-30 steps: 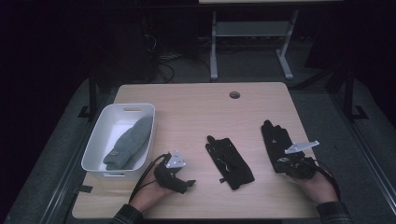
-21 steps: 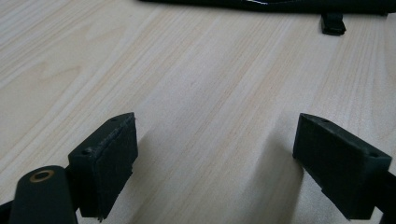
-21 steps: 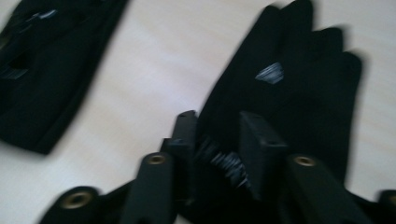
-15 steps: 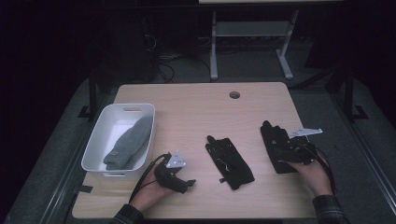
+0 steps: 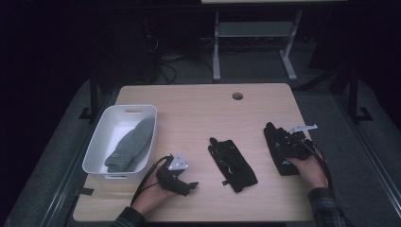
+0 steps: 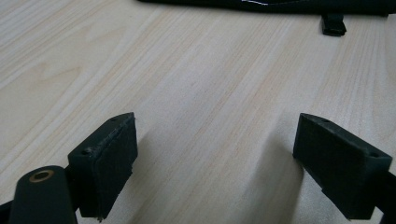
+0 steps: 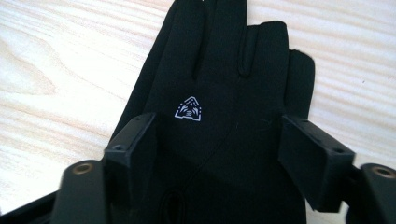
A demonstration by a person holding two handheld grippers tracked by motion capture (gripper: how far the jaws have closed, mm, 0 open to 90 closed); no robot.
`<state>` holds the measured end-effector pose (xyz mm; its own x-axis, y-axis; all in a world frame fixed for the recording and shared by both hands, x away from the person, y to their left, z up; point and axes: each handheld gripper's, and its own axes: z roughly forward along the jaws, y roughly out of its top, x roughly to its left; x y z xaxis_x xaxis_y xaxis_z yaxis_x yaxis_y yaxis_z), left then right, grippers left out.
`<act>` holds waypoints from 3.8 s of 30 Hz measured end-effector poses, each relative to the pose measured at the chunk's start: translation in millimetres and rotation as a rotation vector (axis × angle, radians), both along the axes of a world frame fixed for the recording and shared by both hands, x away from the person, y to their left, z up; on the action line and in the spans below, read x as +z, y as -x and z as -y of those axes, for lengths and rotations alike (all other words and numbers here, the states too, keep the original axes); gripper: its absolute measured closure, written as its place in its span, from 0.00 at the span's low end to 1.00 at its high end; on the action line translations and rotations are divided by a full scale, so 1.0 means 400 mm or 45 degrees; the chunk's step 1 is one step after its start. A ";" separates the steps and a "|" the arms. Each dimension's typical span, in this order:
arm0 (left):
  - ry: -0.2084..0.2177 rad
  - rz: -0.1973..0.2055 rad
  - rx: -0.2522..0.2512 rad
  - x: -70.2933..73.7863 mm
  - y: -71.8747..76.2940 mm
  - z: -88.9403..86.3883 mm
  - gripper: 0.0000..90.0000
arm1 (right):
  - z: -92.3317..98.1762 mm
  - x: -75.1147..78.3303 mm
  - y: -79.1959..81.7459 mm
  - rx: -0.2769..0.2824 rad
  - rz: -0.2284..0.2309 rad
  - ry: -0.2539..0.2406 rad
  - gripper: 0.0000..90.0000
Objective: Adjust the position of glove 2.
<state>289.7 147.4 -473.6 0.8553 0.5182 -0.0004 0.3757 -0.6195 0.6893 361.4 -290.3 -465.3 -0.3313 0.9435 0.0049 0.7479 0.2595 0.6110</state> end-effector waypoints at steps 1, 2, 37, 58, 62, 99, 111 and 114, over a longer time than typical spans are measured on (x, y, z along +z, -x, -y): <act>-0.001 -0.001 0.000 0.000 0.000 0.000 0.14 | 0.002 -0.001 0.001 -0.008 -0.007 -0.020 0.37; -0.001 -0.001 0.000 0.000 0.000 0.000 0.14 | 0.005 -0.002 0.003 -0.001 0.001 -0.026 0.40; 0.020 0.005 0.013 -0.003 0.001 0.002 0.14 | -0.043 0.091 0.047 0.239 0.056 -0.258 0.84; 0.020 0.012 0.016 -0.003 0.001 0.002 0.14 | -0.265 0.114 0.069 0.497 0.023 -0.255 0.84; 0.021 0.012 0.017 -0.004 0.002 0.001 0.14 | -0.309 0.109 0.071 0.538 0.011 -0.248 0.84; 0.007 0.008 0.025 0.000 0.001 0.003 0.15 | -0.319 0.092 0.081 0.481 0.017 -0.224 0.88; 0.076 -0.072 0.030 0.044 -0.001 0.023 0.70 | -0.239 0.069 0.084 0.537 -0.015 -0.146 1.00; 0.061 -0.082 0.013 0.052 0.001 0.032 0.86 | -0.226 0.058 0.093 0.560 -0.029 -0.146 1.00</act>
<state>289.3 134.6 -452.7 0.8471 0.5252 -0.0805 0.4266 -0.5820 0.6923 324.4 -199.8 -441.9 -0.6991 0.7060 0.1131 0.5951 0.4870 0.6393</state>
